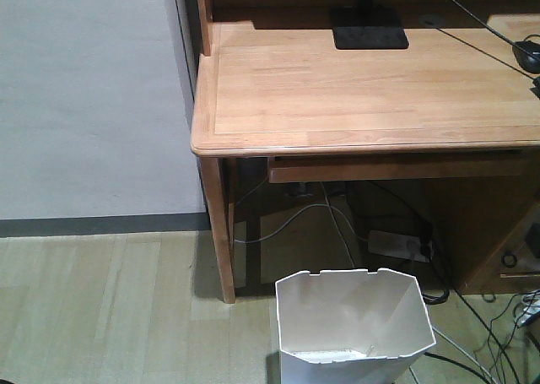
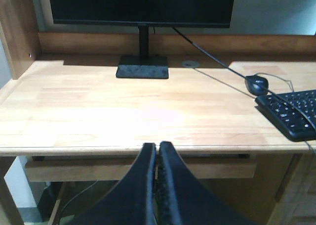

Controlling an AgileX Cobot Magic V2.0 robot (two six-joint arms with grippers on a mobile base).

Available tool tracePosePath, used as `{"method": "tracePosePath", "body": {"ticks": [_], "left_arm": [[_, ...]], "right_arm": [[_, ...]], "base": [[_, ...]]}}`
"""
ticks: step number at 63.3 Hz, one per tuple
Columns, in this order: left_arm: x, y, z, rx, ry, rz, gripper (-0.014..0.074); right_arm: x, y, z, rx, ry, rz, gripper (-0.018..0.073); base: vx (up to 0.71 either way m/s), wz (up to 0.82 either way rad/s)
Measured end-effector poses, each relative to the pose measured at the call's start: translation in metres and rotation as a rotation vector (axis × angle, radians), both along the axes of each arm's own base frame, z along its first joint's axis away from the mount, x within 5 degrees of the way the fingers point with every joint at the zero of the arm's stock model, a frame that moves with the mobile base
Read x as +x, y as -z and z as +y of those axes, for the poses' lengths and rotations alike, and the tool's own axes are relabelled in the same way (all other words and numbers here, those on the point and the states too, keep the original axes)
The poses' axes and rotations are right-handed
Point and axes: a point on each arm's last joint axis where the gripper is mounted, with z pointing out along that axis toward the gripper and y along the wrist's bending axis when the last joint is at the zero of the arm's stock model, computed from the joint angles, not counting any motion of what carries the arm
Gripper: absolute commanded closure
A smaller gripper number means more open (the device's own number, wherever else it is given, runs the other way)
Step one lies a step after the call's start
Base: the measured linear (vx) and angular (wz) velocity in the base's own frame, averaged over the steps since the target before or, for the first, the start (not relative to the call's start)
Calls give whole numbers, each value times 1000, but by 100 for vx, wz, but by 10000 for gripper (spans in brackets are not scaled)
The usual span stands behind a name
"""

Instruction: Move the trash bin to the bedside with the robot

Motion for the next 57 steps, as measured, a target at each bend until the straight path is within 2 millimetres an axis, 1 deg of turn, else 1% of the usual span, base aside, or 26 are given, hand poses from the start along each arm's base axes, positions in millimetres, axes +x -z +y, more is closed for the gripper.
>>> {"method": "tracePosePath", "body": {"ticks": [9,16,23,30,38,45,50,57], "left_arm": [[0,0,0,0,0,0,603],[0,0,0,0,0,0,603],[0,0,0,0,0,0,603],[0,0,0,0,0,0,603],[0,0,0,0,0,0,603],[0,0,0,0,0,0,603],[0,0,0,0,0,0,603],[0,0,0,0,0,0,603]], "right_arm": [[3,3,0,2,0,23,555],[3,3,0,2,0,27,511],[3,3,0,1,0,29,430],[3,3,0,0,0,30,309],[3,3,0,0,0,30,144],[3,3,0,0,0,29,47],[3,3,0,0,0,26,15],[4,2,0,15,3,16,10]], "base": [[0,0],[0,0],[0,0],[0,0],[0,0],[0,0],[0,0],[0,0]]}}
